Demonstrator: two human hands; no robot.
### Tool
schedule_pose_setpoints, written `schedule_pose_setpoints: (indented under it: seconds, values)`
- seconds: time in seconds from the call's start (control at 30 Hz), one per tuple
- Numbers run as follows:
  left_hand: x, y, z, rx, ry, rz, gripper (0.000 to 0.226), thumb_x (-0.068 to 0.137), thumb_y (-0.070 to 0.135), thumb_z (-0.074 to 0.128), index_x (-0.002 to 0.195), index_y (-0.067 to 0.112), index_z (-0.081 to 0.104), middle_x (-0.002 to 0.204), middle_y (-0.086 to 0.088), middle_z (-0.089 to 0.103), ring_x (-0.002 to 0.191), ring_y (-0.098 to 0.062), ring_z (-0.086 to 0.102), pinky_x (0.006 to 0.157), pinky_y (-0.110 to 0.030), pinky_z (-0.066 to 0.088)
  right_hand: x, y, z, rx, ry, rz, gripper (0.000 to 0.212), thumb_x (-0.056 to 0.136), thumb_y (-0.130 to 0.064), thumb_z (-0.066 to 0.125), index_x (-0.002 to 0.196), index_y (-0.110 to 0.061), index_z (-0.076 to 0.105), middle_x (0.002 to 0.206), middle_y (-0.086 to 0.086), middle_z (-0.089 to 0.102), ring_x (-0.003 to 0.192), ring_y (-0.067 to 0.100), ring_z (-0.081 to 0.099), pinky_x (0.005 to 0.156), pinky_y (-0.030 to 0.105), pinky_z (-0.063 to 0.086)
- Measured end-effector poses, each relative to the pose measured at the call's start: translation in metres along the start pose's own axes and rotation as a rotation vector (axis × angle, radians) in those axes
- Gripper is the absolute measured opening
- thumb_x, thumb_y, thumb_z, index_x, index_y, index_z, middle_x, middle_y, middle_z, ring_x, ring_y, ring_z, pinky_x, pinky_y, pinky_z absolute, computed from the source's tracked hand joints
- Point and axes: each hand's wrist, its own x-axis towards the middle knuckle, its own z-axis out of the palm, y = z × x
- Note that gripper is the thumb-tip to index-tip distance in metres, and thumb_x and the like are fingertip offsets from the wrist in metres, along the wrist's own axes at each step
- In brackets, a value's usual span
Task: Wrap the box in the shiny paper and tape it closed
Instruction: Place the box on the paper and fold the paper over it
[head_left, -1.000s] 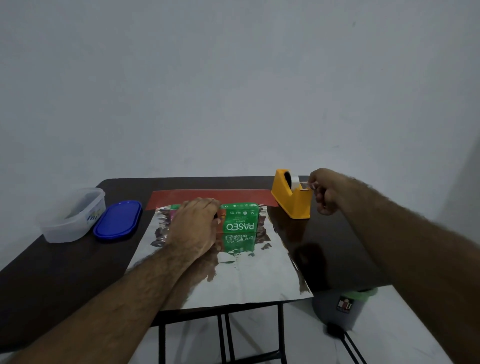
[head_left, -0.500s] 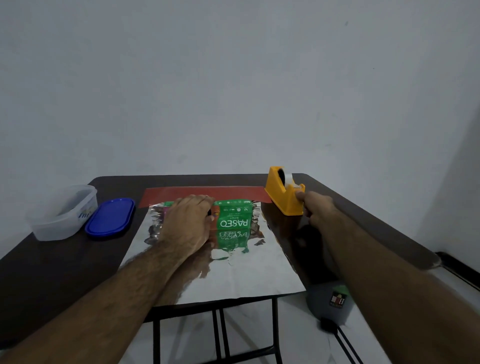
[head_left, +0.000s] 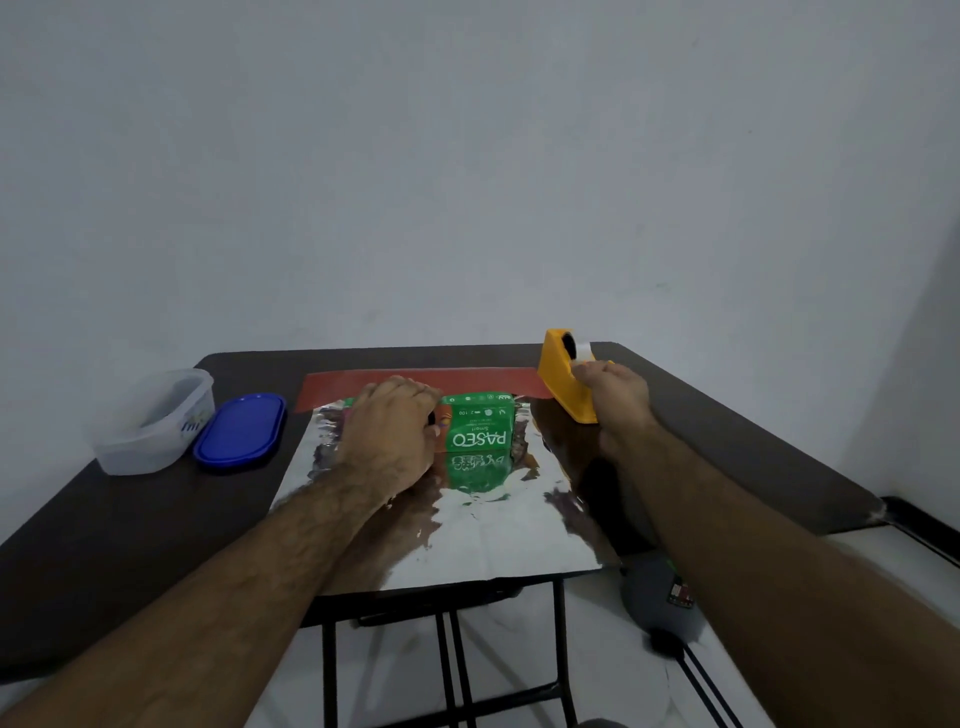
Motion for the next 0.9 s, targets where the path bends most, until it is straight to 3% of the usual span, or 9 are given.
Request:
schedule_pose_setpoints:
  seconds: [0.1,0.17,0.23,0.4,0.5,0.67,0.73,0.8,0.9]
  values:
    - [0.006,-0.009,-0.012,-0.008,-0.068,0.019,0.052,0.099,0.039,0.069,0.15,0.033,0.06,0.165,-0.001,0.043,0.158,-0.024,0.028,0.13,-0.047,0.017,-0.022,-0.02,0.022,0.017,-0.163,-0.081,0.013,0.096,-0.012,0.075,0.085,-0.006,0.072,0.088,0.0,0.07,0.086,0.017,0.065,0.065,0.021,0.053]
    - [0.013,-0.016,-0.021,-0.044,-0.139,0.027,0.052,0.097,0.039,0.069,0.148,0.04,0.061,0.172,-0.003,0.03,0.16,-0.027,0.021,0.132,-0.05,0.014,-0.033,-0.031,0.037,0.018,-0.29,-0.145,0.011,0.095,-0.008,0.075,0.091,0.002,0.072,0.086,0.004,0.073,0.087,0.016,0.069,0.069,0.021,0.054]
    - [0.02,-0.023,-0.033,-0.063,-0.234,0.016,0.05,0.098,0.04,0.068,0.147,0.045,0.061,0.168,0.001,0.038,0.156,-0.025,0.031,0.129,-0.049,0.02,-0.046,-0.04,0.054,0.0,-0.379,-0.197,0.009,0.092,-0.006,0.075,0.093,0.003,0.074,0.084,0.003,0.075,0.088,0.015,0.07,0.077,0.027,0.051]
    - [0.029,-0.04,-0.05,-0.163,-0.413,-0.049,0.064,0.099,0.038,0.069,0.157,0.048,0.043,0.148,0.011,0.061,0.137,-0.02,0.056,0.118,-0.039,0.043,-0.074,-0.046,0.088,0.006,-0.484,-0.215,0.004,0.095,-0.006,0.072,0.095,-0.01,0.072,0.089,0.001,0.073,0.084,0.011,0.065,0.07,0.021,0.048]
    - [0.027,-0.047,-0.052,-0.332,-0.414,-0.139,0.085,0.1,0.024,0.069,0.165,0.044,0.017,0.144,0.014,0.066,0.136,-0.02,0.06,0.113,-0.04,0.05,-0.08,-0.04,0.101,-0.032,-0.467,-0.191,0.008,0.094,-0.013,0.078,0.091,-0.014,0.07,0.093,0.002,0.074,0.087,0.013,0.065,0.073,0.026,0.047]
    - [0.018,-0.05,-0.047,-0.413,-0.349,-0.183,0.085,0.103,0.024,0.067,0.169,0.031,0.013,0.143,0.019,0.067,0.142,-0.015,0.055,0.12,-0.037,0.043,-0.088,-0.028,0.117,-0.074,-0.326,-0.137,0.011,0.09,-0.011,0.083,0.098,-0.005,0.077,0.1,0.005,0.078,0.107,0.024,0.072,0.076,0.025,0.056]
    - [0.016,-0.051,-0.044,-0.42,-0.322,-0.181,0.08,0.104,0.026,0.066,0.168,0.029,0.018,0.144,0.019,0.066,0.143,-0.015,0.054,0.122,-0.042,0.04,-0.09,-0.027,0.118,-0.117,-0.273,-0.102,0.037,0.087,-0.012,0.086,0.118,-0.002,0.069,0.108,0.007,0.072,0.111,0.029,0.069,0.072,0.023,0.053]
    - [0.016,-0.051,-0.041,-0.428,-0.305,-0.185,0.075,0.105,0.026,0.065,0.166,0.029,0.022,0.146,0.017,0.065,0.142,-0.015,0.055,0.122,-0.044,0.039,-0.09,-0.024,0.119,-0.179,-0.243,-0.044,0.081,0.082,-0.017,0.091,0.148,-0.006,0.045,0.127,0.01,0.059,0.118,0.027,0.058,0.085,0.03,0.054]
    - [0.017,-0.056,-0.03,-0.448,-0.29,-0.178,0.07,0.104,0.027,0.065,0.162,0.032,0.026,0.143,0.02,0.067,0.141,-0.015,0.056,0.122,-0.052,0.038,-0.085,-0.02,0.124,-0.177,-0.206,0.007,0.098,0.08,-0.019,0.094,0.157,-0.008,0.035,0.142,0.013,0.055,0.129,0.03,0.055,0.098,0.036,0.052]
